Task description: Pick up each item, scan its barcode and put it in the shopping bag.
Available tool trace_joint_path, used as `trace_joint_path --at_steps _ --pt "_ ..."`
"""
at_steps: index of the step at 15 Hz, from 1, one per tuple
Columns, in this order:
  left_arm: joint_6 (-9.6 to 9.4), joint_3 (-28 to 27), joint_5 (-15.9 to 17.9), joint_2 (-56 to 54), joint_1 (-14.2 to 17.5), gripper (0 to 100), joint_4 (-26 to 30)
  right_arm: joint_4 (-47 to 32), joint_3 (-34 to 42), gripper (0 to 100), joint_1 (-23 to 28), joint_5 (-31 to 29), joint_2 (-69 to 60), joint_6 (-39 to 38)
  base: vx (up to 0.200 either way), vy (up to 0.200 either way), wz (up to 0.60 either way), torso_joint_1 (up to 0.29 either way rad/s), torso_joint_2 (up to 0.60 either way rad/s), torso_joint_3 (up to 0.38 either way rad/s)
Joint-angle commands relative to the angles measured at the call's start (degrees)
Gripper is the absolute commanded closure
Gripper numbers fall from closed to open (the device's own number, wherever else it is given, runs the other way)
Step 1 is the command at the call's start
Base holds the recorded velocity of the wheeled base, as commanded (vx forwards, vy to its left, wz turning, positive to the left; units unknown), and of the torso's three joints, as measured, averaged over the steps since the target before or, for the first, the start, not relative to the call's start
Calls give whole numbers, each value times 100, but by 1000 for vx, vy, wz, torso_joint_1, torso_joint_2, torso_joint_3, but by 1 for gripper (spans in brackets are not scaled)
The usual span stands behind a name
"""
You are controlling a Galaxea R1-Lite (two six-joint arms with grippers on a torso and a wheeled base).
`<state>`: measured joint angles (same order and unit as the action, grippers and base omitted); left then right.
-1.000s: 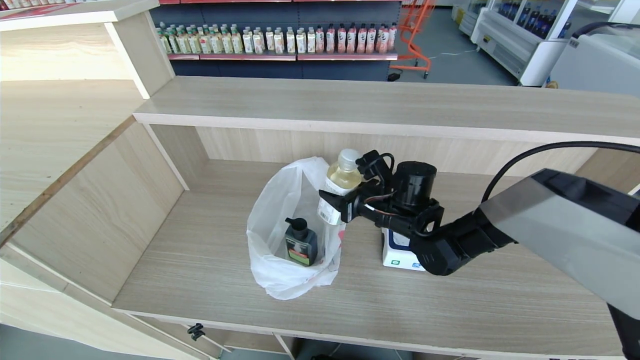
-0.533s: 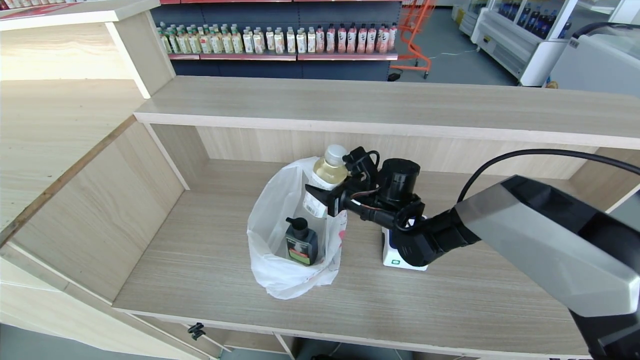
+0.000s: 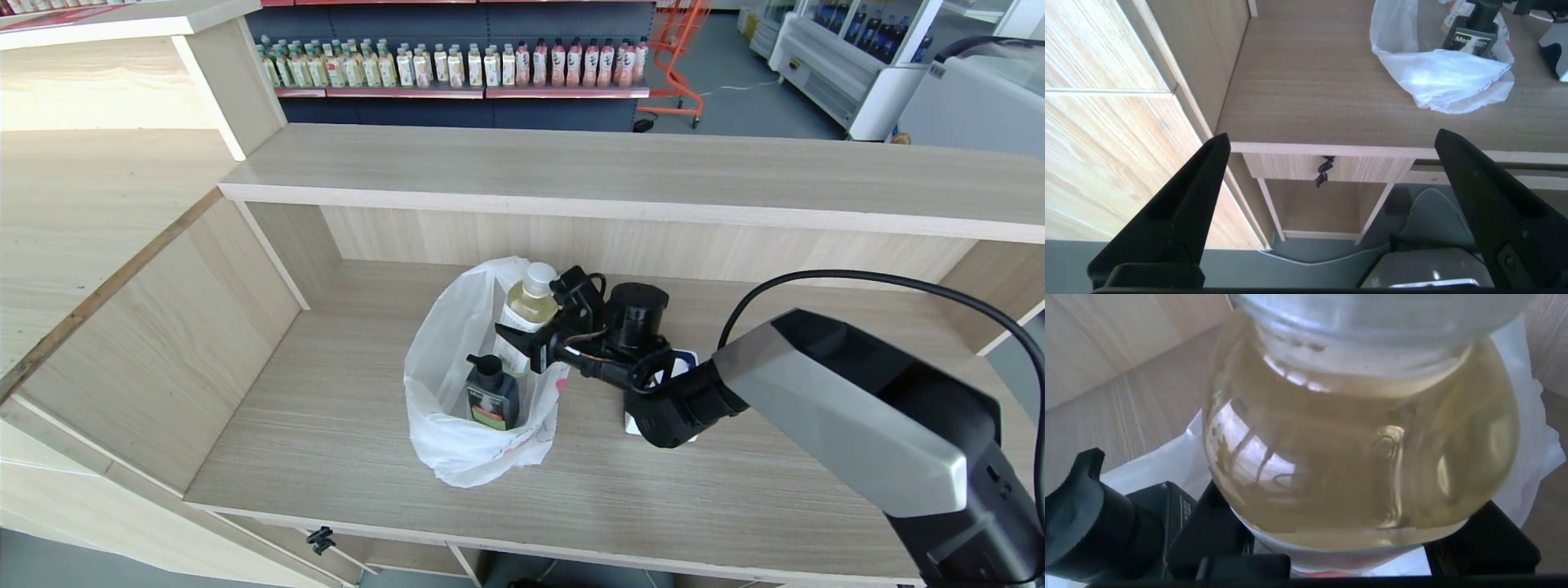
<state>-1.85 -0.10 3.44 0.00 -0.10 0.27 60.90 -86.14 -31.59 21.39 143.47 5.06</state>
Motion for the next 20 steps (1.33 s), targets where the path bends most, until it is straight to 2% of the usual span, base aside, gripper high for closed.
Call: trace_joint_path --at_steps 1,4,8,9,12,15,17,20 --pt "1 1 -1 9 1 0 0 0 -184 100 12 67 190 13 0 0 0 0 0 0" --pt "1 1 -1 9 1 0 0 0 -210 100 38 119 322 364 0 0 0 0 0 0" --pt "1 1 -1 9 1 0 0 0 -219 100 65 111 366 408 0 0 0 0 0 0" --pt "1 1 -1 9 1 0 0 0 -219 0 74 119 357 399 0 0 0 0 0 0" --pt "1 1 -1 0 1 0 0 -17 -175 0 135 119 128 171 0 0 0 0 0 0" --pt "1 1 -1 9 1 0 0 -52 818 0 232 102 -961 -726 0 0 0 0 0 0" --pt "1 1 -1 9 1 0 0 -35 1451 0 293 93 -1577 -1051 0 0 0 0 0 0" --pt "1 1 -1 9 1 0 0 -61 2831 0 539 111 -2895 -1587 0 0 0 0 0 0"
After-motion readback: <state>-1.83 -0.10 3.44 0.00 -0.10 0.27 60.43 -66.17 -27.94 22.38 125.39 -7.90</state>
